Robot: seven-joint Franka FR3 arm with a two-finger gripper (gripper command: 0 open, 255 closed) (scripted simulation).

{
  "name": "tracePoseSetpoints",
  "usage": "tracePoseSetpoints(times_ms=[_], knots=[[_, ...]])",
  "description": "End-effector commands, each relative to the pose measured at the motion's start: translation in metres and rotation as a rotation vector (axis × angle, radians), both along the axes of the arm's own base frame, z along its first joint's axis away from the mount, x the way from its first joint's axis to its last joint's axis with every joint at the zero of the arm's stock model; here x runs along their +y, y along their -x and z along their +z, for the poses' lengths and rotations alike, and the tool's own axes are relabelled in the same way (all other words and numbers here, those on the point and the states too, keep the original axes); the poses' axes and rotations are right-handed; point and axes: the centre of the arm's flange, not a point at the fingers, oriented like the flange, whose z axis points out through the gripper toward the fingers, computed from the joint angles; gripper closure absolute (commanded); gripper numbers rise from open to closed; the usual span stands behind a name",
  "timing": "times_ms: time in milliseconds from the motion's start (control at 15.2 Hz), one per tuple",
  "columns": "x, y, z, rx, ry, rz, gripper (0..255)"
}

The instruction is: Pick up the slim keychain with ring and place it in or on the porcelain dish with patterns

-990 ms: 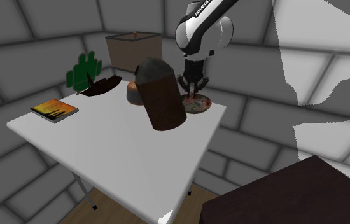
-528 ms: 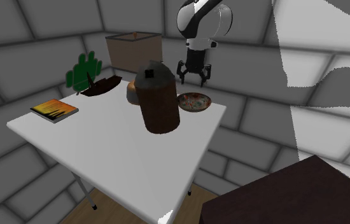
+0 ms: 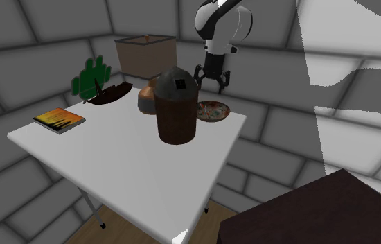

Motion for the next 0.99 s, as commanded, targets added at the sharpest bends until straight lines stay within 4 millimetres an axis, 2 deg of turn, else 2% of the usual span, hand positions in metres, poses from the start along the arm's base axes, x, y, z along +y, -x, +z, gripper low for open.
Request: tracePoseSetpoints(times_ms=[0, 528, 594, 924], knots=[[0.0008, 0.0003, -0.0094, 0.0, 0.0, 0.0, 0], [0.0012, 0.0003, -0.0124, 0.0, 0.0, 0.0, 0], [0.0012, 0.0003, -0.0124, 0.0, 0.0, 0.0, 255], [0.0012, 0.0003, -0.0124, 0.0, 0.0, 0.0, 255]])
